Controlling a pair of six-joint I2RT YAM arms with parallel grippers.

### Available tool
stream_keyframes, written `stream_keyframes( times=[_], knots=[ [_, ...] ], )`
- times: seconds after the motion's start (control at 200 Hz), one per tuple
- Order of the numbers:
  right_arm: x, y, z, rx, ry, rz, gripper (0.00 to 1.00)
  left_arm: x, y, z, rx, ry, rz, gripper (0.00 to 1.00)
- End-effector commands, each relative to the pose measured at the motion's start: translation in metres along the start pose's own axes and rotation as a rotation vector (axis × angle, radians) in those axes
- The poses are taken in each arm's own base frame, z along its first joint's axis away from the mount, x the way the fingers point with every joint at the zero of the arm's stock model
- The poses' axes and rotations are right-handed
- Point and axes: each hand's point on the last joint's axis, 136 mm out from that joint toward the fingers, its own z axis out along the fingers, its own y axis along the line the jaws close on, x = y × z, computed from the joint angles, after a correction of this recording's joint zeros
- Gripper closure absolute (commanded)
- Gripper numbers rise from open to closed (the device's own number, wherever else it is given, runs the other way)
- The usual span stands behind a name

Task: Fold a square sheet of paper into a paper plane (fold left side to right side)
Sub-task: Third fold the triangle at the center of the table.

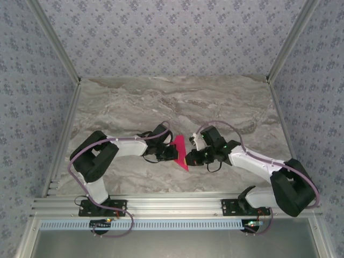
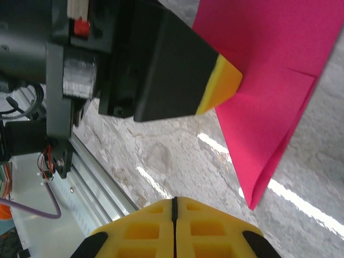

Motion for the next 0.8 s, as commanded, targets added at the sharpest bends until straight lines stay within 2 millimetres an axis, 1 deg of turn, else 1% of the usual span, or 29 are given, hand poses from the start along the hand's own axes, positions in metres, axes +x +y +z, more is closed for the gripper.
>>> stream_keyframes(
  times=[0.0,0.09,0.24,0.345,0.475,0.615,0.799],
  knots=[
    [-0.011,0.002,0.015,0.003,-0.001,0.051,0.94,0.011,0.037,0.007,-0.149,0.026,-0.038,0.96],
    [-0.012,-0.001,0.028,0.014,0.021,0.067,0.95,0.010,0.035,0.007,-0.145,0.027,-0.037,0.96],
    [-0.008,-0.025,0.040,0.094,0.048,0.119,0.97,0.011,0.033,0.009,-0.144,0.030,-0.032,0.96],
    [-0.001,-0.039,0.046,0.132,0.073,0.152,0.97,0.010,0.032,0.009,-0.140,0.030,-0.030,0.96],
    [0.016,-0.054,0.052,0.170,0.130,0.185,0.98,0.007,0.027,0.007,-0.130,0.022,-0.022,0.96],
    [0.036,-0.077,0.050,0.256,0.169,0.218,0.98,0.000,0.016,0.001,-0.108,0.005,-0.001,0.95],
    [0.050,-0.095,0.044,0.326,0.191,0.245,1.00,-0.008,-0.009,-0.017,-0.052,-0.045,0.044,0.94]
  ],
)
